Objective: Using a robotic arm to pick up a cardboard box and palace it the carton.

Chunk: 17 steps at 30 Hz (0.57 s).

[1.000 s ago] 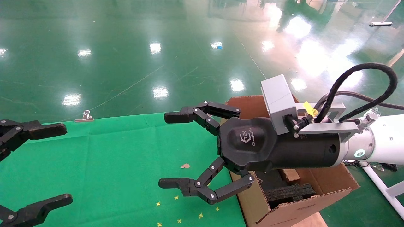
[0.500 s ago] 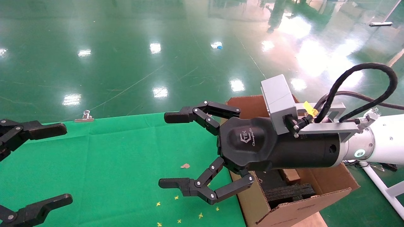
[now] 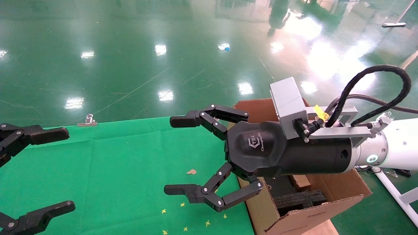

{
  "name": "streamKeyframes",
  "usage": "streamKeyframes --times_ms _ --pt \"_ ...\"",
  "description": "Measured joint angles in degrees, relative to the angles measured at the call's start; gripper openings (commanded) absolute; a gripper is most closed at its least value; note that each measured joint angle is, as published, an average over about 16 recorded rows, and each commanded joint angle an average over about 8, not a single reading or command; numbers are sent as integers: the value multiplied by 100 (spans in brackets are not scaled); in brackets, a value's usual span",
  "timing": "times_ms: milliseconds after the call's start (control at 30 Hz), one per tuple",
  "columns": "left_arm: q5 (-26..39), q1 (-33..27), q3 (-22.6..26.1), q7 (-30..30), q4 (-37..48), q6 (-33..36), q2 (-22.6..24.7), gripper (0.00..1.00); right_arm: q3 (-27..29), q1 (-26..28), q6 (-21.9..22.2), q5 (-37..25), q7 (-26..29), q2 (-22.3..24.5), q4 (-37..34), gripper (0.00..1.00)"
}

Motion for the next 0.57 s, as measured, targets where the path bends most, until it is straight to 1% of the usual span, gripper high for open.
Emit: streamKeyframes --times_ms 567 --pt "0 0 0 0 0 0 0 100 0 0 0 0 0 0 0 100"
